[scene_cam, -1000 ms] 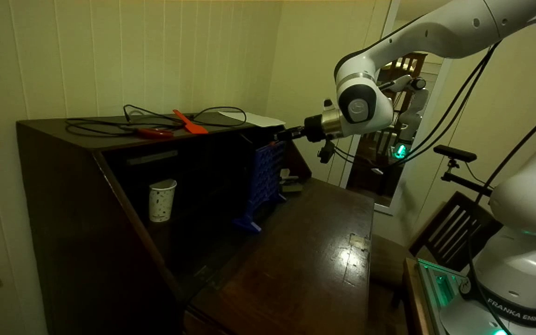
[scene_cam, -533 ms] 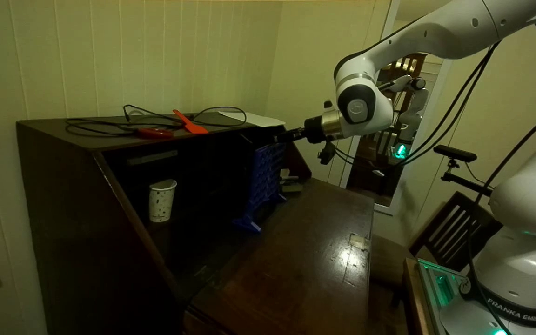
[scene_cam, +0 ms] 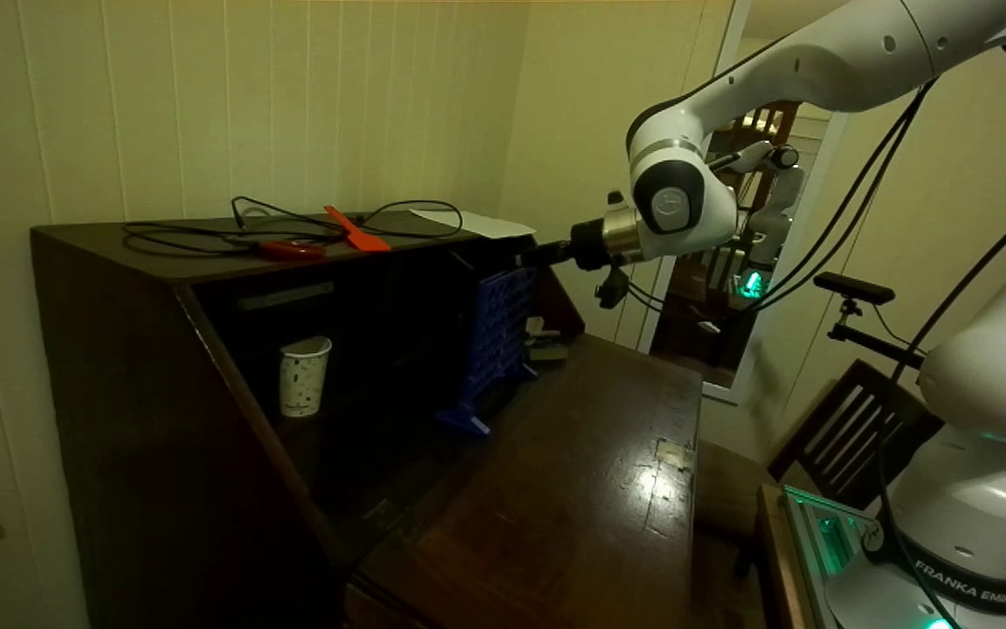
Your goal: Put the orange chip in the blue gameboard.
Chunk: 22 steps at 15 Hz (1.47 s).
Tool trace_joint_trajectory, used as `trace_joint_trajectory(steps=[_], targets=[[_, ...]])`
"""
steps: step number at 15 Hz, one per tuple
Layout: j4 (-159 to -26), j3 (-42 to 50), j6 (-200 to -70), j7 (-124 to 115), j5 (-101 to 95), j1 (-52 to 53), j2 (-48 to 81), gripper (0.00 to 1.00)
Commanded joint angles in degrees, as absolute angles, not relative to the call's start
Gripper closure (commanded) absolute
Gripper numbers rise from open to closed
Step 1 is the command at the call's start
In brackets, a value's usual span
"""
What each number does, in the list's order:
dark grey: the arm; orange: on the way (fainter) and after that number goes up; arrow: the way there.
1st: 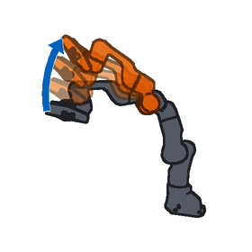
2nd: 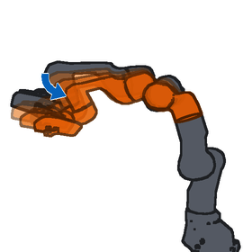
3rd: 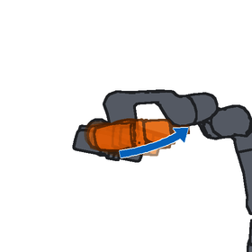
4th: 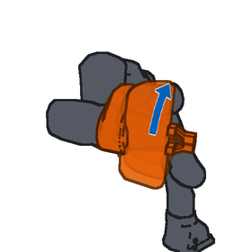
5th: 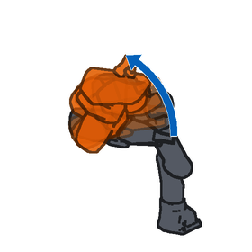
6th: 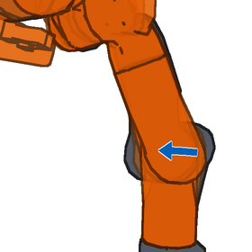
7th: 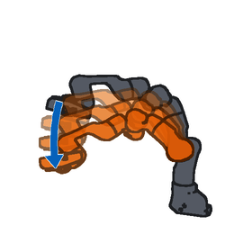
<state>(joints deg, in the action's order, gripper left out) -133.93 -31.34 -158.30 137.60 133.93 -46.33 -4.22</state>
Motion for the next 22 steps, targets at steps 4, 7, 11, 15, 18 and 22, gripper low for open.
trace_joint_trajectory(steps=[4,7,11,15,18,22], targets=[[-135.59,-28.92,-153.55,127.74,131.07,-46.70,-7.11,0.00],[-135.90,-17.32,-152.55,123.30,127.84,-36.53,-7.72,0.00],[-137.22,-4.85,-151.06,113.37,116.35,-26.31,-9.25,0.00],[-138.88,3.40,-150.66,101.24,101.57,-20.04,-11.11,0.00],[-140.72,6.37,-150.74,91.40,89.02,-18.17,-12.51,0.00],[-142.97,8.72,-149.84,79.14,72.58,-17.58,-14.04,0.00]])
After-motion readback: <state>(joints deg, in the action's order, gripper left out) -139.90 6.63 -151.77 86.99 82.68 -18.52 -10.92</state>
